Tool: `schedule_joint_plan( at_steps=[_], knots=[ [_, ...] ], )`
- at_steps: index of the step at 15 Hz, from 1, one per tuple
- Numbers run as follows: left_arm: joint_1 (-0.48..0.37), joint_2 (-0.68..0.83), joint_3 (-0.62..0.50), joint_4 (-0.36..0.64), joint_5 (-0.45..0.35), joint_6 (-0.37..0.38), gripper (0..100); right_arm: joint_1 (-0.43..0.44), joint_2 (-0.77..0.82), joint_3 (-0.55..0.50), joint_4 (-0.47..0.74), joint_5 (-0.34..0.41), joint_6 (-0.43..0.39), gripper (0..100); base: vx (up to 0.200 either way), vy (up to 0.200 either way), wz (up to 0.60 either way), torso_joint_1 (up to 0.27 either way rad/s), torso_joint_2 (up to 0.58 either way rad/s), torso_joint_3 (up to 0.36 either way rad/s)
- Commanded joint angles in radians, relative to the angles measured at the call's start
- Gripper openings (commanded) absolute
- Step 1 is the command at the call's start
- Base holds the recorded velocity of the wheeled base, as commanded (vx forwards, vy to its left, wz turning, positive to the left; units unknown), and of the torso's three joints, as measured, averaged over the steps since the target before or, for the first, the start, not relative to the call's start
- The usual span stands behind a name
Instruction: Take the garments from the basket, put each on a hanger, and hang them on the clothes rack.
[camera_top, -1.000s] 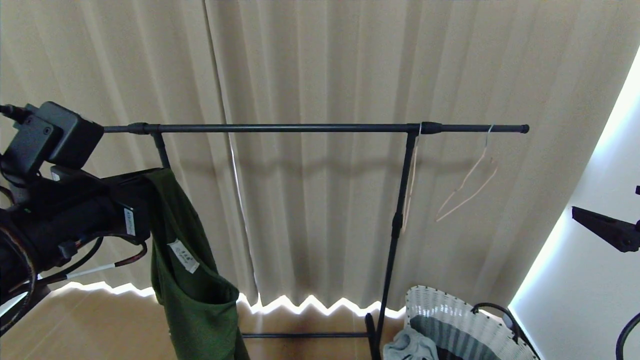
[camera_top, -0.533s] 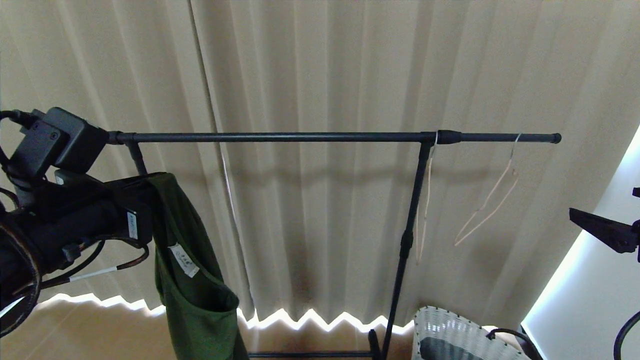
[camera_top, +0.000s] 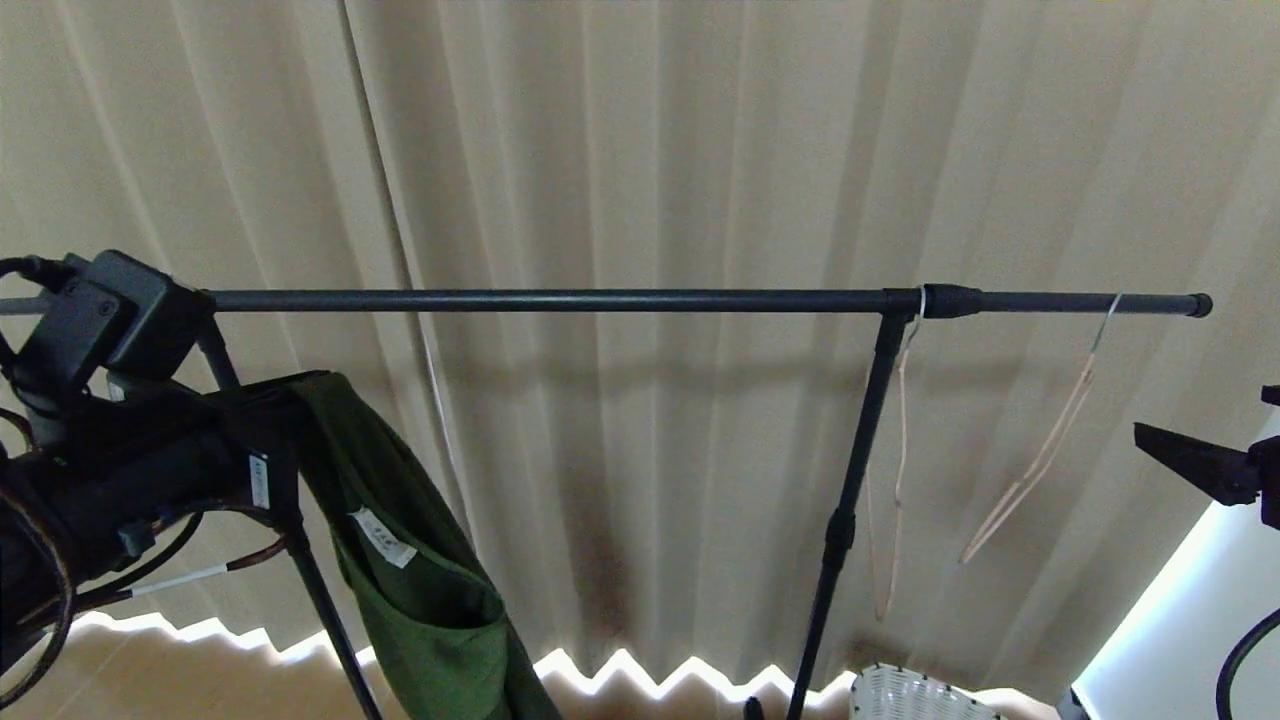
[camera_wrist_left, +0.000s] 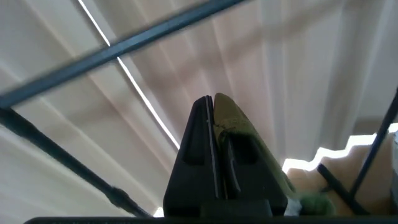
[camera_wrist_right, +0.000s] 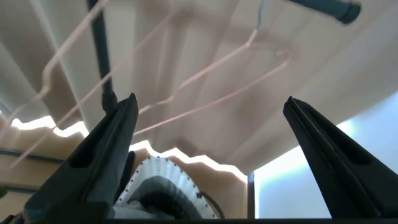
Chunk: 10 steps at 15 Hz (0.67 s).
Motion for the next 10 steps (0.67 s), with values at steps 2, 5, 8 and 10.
schedule_joint_plan(
  at_steps=[2,5,8,10],
  knots=[
    [0.004,-0.065,0.052,-0.013,0.001,-0.051,0,-0.002,0.043,0.011,-0.001,-0.015,0.010,100,0.000,0.000,0.00,0.000,0.00,0.000],
    [0.001,-0.146,0.092,-0.026,-0.002,-0.097,0,-0.002,0.058,0.017,-0.001,-0.017,0.021,100,0.000,0.000,0.00,0.000,0.00,0.000],
    [-0.006,-0.148,0.098,-0.024,-0.002,-0.100,0,-0.002,0.130,0.005,-0.009,-0.029,0.041,100,0.000,0.000,0.00,0.000,0.00,0.000],
    [-0.006,-0.145,0.105,-0.021,-0.062,-0.109,0,0.007,0.205,-0.023,-0.011,-0.032,0.089,100,0.000,0.000,0.00,0.000,0.00,0.000]
  ],
)
